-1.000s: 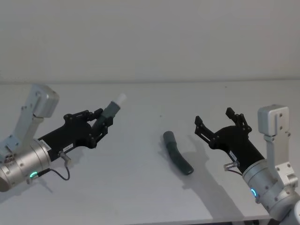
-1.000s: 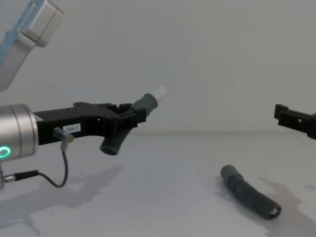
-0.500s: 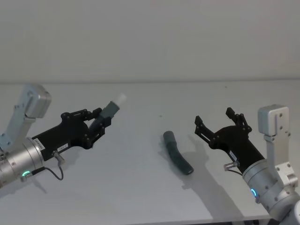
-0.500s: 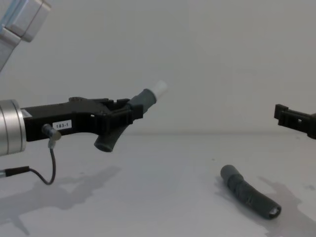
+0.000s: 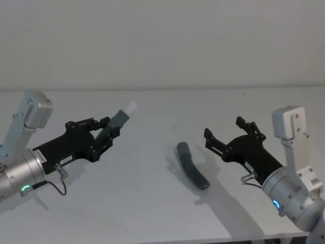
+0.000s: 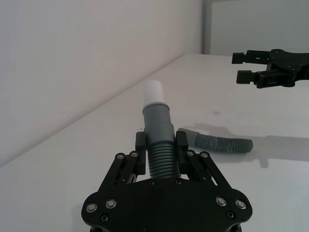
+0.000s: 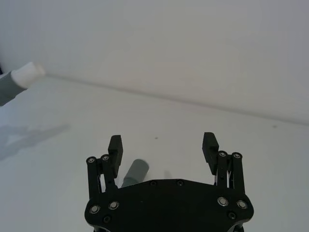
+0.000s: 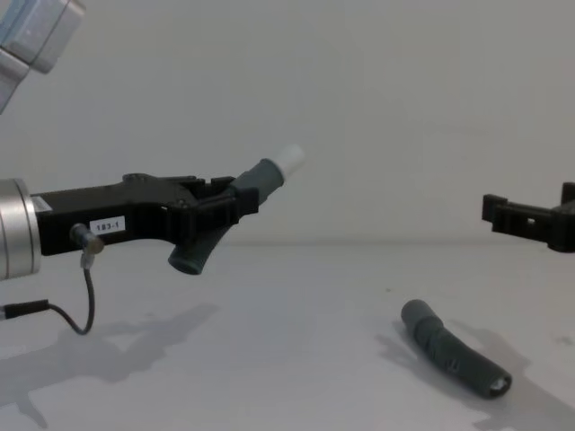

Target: Use both hands to pick up one end of the pipe from the table, align the ends, and insert them.

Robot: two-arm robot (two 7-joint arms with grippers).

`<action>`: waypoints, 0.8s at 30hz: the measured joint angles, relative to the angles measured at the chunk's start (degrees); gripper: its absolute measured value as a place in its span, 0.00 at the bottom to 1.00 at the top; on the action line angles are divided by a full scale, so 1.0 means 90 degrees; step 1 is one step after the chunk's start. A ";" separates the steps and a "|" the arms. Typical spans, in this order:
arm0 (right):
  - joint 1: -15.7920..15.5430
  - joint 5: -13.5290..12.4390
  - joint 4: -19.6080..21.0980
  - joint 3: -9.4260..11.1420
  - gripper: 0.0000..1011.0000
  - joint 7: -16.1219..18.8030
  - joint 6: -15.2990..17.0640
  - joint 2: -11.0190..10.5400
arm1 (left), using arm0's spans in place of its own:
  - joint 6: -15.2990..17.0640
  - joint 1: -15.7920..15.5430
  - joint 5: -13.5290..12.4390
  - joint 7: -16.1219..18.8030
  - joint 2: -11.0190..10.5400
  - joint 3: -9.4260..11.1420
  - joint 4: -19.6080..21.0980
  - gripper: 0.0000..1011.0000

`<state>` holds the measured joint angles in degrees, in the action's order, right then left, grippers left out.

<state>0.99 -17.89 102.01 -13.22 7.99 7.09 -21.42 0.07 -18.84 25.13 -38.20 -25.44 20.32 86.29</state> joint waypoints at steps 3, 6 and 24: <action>0.0081 -0.0055 0.0067 -0.0027 0.99 0.0153 0.0305 -0.0104 | -0.0009 -0.0002 0.0006 -0.0015 -0.0007 0.0000 -0.0004 0.32; 0.0151 -0.0109 0.0139 -0.0057 0.99 0.0289 0.0661 -0.0192 | -0.0015 -0.0004 0.0010 -0.0027 -0.0011 0.0000 -0.0006 0.32; 0.0660 -0.0397 0.0494 -0.0259 0.99 0.0402 0.3076 -0.0325 | -0.0033 -0.0012 0.0022 -0.0059 -0.0023 0.0000 -0.0015 0.32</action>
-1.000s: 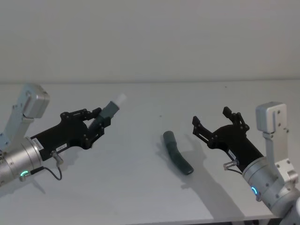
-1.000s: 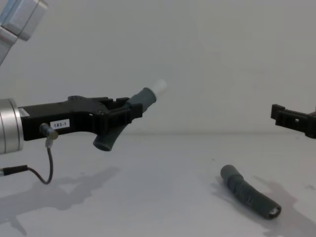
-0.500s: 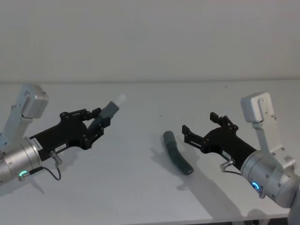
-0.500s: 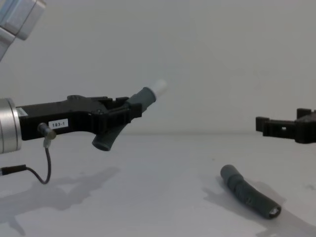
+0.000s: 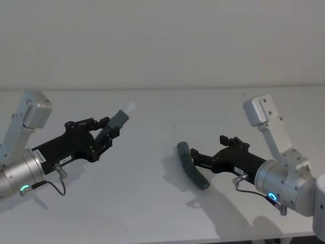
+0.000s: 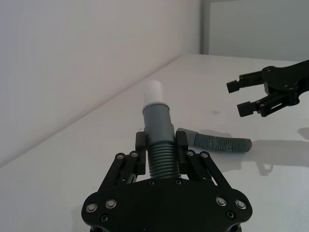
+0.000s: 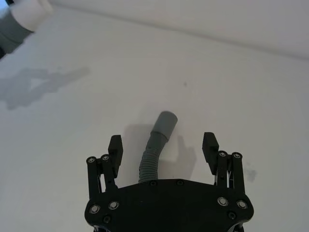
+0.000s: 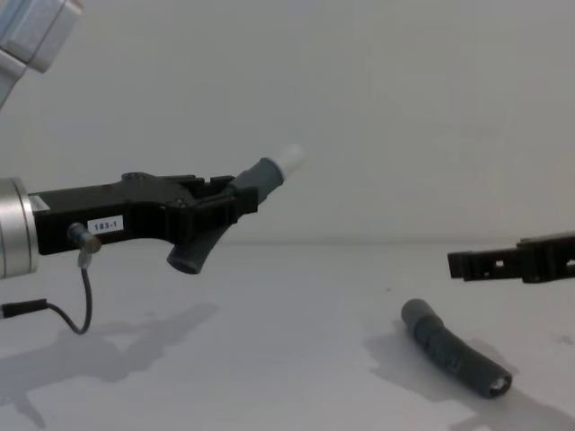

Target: Use both hands to pick up one end of the pipe from the table, align the ends, and insert them.

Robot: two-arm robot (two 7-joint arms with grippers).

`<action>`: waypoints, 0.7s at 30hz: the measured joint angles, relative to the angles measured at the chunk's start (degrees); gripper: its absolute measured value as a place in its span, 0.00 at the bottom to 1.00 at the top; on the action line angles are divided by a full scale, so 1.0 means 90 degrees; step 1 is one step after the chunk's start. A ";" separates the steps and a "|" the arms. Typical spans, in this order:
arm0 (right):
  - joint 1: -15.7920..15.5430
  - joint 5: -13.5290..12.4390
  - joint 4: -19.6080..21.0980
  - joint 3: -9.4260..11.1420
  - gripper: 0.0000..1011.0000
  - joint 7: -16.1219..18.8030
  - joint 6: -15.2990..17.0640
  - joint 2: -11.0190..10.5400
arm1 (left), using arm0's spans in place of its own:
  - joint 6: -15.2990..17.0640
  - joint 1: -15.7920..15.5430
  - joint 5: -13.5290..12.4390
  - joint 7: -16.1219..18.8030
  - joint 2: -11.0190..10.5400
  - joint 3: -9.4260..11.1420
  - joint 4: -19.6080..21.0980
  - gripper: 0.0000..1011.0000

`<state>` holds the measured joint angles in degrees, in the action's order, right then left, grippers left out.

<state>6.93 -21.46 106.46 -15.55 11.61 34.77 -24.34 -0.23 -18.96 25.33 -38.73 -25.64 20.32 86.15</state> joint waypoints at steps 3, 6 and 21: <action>0.0094 0.0005 -0.0001 -0.0030 0.99 -0.0128 0.0311 0.0092 | -0.0001 0.0000 0.0001 -0.0002 -0.0001 0.0000 0.0000 0.32; 0.0187 0.0047 -0.0043 -0.0071 0.99 -0.0278 0.0587 0.0198 | -0.0003 -0.0001 0.0001 -0.0005 -0.0003 0.0000 0.0000 0.32; 0.0551 0.0297 -0.0348 -0.0331 0.99 -0.0641 0.1260 0.0525 | -0.0005 -0.0001 0.0000 -0.0009 -0.0004 0.0000 0.0000 0.32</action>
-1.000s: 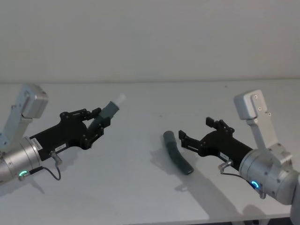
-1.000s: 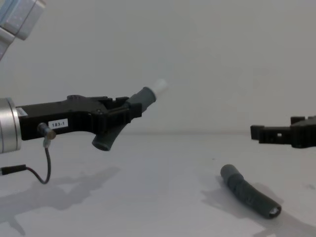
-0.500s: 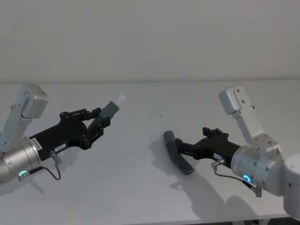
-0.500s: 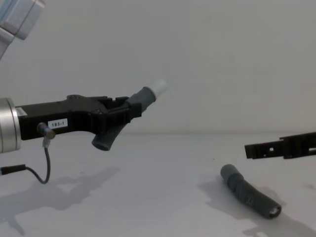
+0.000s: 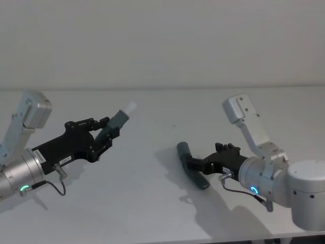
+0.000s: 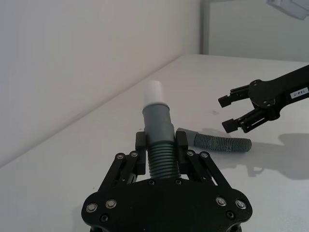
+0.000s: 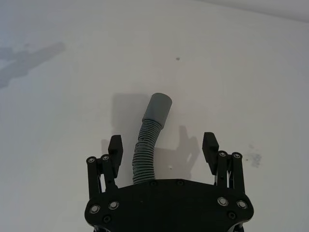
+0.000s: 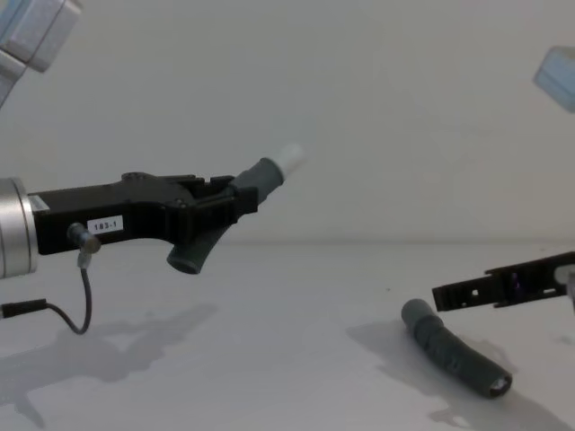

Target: Use both hands to pick up one end of the pipe from the table, align the ends, and insert them.

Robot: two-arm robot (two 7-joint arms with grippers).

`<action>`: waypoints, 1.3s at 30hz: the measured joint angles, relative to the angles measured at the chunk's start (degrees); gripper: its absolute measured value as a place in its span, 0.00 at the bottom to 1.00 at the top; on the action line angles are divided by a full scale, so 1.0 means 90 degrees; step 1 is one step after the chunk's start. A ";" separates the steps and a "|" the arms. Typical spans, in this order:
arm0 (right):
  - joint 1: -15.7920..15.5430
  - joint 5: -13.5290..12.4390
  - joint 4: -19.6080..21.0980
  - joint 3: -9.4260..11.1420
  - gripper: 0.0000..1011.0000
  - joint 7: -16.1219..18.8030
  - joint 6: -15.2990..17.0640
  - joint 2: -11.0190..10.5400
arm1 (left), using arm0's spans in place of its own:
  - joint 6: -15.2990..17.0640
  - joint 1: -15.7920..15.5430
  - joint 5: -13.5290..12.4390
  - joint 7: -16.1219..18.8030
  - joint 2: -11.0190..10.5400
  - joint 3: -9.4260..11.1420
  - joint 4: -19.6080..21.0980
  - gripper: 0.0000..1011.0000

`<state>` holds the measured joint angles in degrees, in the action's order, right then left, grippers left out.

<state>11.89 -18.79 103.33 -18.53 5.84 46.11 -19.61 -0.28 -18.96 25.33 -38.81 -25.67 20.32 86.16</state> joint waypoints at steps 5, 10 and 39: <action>0.0111 0.0043 -0.0089 -0.0082 0.99 -0.0022 0.0140 0.0085 | 0.0000 0.0000 0.0000 0.0000 0.0000 0.0000 0.0000 0.32; 0.0202 0.0081 -0.0189 -0.0143 0.99 -0.0024 0.0246 0.0156 | 0.0000 0.0000 0.0000 0.0001 0.0000 0.0000 0.0000 0.32; 0.0426 0.0280 -0.0836 -0.0201 0.99 -0.0212 0.0387 0.0607 | 0.0001 0.0001 0.0000 0.0001 0.0000 0.0000 0.0000 0.32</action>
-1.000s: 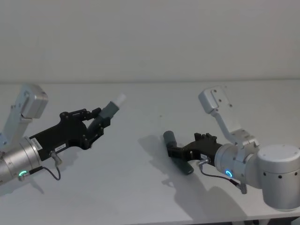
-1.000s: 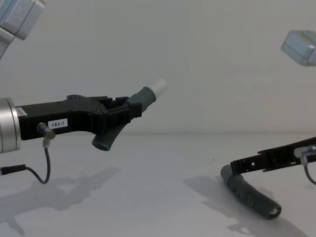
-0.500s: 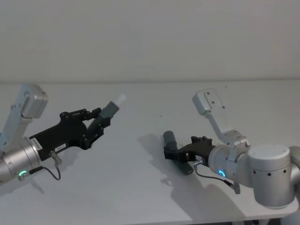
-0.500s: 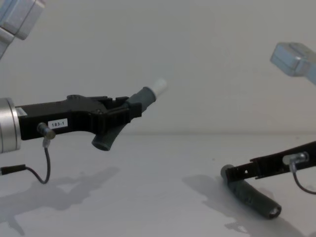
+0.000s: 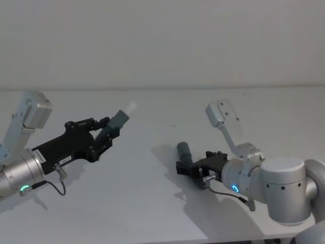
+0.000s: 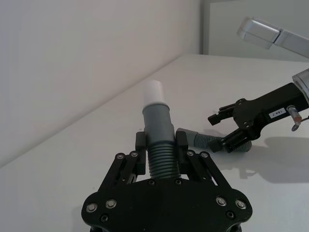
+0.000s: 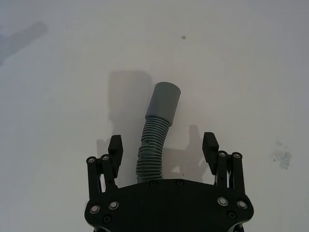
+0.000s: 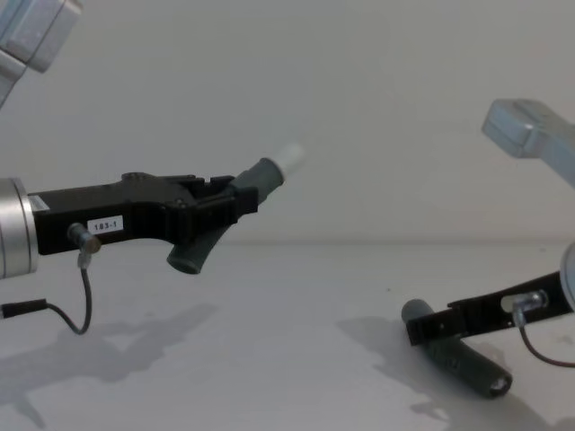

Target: Use both hands to pick up one end of the pipe from the table, align the ends, and insert them.

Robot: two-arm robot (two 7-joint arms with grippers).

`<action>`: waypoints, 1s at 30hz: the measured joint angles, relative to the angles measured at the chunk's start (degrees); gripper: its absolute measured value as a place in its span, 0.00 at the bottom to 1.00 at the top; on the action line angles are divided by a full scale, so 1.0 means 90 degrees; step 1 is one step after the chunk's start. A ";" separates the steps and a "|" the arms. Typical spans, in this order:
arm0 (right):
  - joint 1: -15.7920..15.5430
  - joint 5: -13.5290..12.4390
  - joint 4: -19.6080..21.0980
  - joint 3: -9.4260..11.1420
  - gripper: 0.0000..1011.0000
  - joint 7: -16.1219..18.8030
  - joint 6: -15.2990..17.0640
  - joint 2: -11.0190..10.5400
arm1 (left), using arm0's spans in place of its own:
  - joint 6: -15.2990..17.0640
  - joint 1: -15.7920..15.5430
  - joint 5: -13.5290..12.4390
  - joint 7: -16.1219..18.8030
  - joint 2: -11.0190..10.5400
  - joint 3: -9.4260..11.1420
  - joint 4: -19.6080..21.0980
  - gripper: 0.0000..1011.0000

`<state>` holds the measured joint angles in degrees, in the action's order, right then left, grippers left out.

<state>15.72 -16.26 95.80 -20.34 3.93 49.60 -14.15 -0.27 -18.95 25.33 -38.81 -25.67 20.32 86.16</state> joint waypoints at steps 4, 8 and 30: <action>0.0018 0.0023 -0.0073 0.0000 0.99 -0.0009 0.0000 0.0041 | 0.0000 0.0000 0.0000 0.0000 0.0000 0.0000 0.0000 0.32; 0.0038 0.0056 -0.0143 -0.0001 0.99 -0.0013 0.0000 0.0081 | 0.0000 0.0000 0.0000 0.0000 0.0000 0.0000 0.0000 0.32; 0.0106 0.0201 -0.0357 -0.0002 0.99 0.0013 0.0003 0.0146 | 0.0000 0.0000 0.0000 0.0000 0.0000 0.0000 0.0000 0.32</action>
<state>16.68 -14.45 92.59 -20.36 4.04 49.62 -12.83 -0.27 -18.96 25.33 -38.80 -25.67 20.32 86.16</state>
